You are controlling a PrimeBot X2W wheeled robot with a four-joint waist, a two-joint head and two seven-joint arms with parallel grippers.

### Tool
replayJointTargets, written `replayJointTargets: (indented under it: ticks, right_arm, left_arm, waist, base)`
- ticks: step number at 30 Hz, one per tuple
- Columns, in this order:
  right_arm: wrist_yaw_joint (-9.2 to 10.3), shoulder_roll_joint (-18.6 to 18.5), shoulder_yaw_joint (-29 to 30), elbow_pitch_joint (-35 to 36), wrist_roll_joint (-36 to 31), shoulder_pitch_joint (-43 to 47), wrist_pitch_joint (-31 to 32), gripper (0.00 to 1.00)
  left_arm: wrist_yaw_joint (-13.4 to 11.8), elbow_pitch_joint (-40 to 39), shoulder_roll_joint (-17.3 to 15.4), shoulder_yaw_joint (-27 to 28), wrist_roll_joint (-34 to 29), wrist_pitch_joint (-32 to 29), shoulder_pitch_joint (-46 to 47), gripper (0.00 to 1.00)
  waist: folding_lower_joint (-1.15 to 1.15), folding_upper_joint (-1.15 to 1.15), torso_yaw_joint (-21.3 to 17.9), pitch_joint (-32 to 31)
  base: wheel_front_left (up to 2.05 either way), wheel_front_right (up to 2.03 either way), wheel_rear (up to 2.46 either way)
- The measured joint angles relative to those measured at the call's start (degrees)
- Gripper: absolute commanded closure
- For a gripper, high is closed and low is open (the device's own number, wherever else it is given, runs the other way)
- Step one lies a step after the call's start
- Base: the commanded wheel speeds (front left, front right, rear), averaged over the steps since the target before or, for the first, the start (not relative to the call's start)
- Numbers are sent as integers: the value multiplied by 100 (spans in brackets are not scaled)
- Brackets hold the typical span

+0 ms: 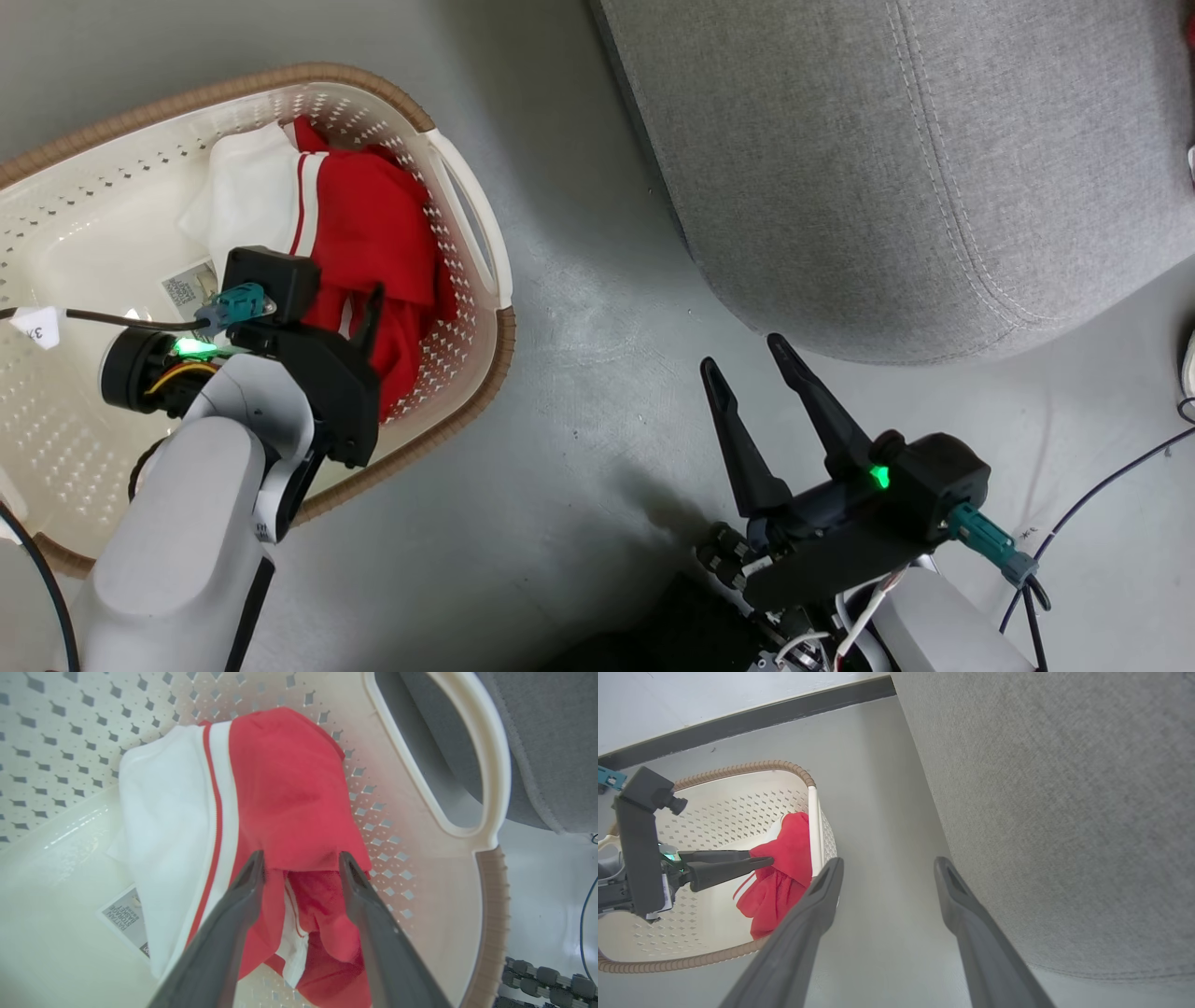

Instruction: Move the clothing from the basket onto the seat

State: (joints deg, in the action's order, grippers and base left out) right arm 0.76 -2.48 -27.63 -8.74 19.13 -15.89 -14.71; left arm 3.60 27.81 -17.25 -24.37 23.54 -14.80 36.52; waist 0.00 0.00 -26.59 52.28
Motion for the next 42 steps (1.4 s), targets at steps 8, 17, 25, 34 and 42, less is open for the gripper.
replayJointTargets:
  ticks: [8, 17, 25, 34, 42]
  right_arm:
    - [32, 0, 42, 5, 0, 1, 0, 0]
    - [33, 1, 46, 19, 0, 2, 0, 0]
    - [33, 1, 63, 19, 0, -1, 0, 0]
    - [-49, 1, 66, -92, -51, -270, 0, 0]
    - [-130, -60, 637, -385, -214, -495, 0, 0]
  left_arm:
    - [62, 71, 48, -56, 12, 87, 71, 52]
    - [153, 131, 69, -94, 56, 193, 117, 77]
    - [200, 198, 78, -104, 74, 308, 142, 100]
    - [202, 242, 10, 69, 170, 626, 120, 100]
    - [205, 296, 493, 15, 316, 1140, -14, 100]
  waist:
    - [0, 0, 7, 14]
    - [0, 0, 18, 27]
    - [0, 0, 27, 22]
    - [0, 0, 41, -73]
    - [0, 0, 239, -368]
  base:
    - [0, 0, 0]
    - [0, 0, 0]
    - [0, 0, 0]
    - [0, 0, 0]
    - [0, 0, 0]
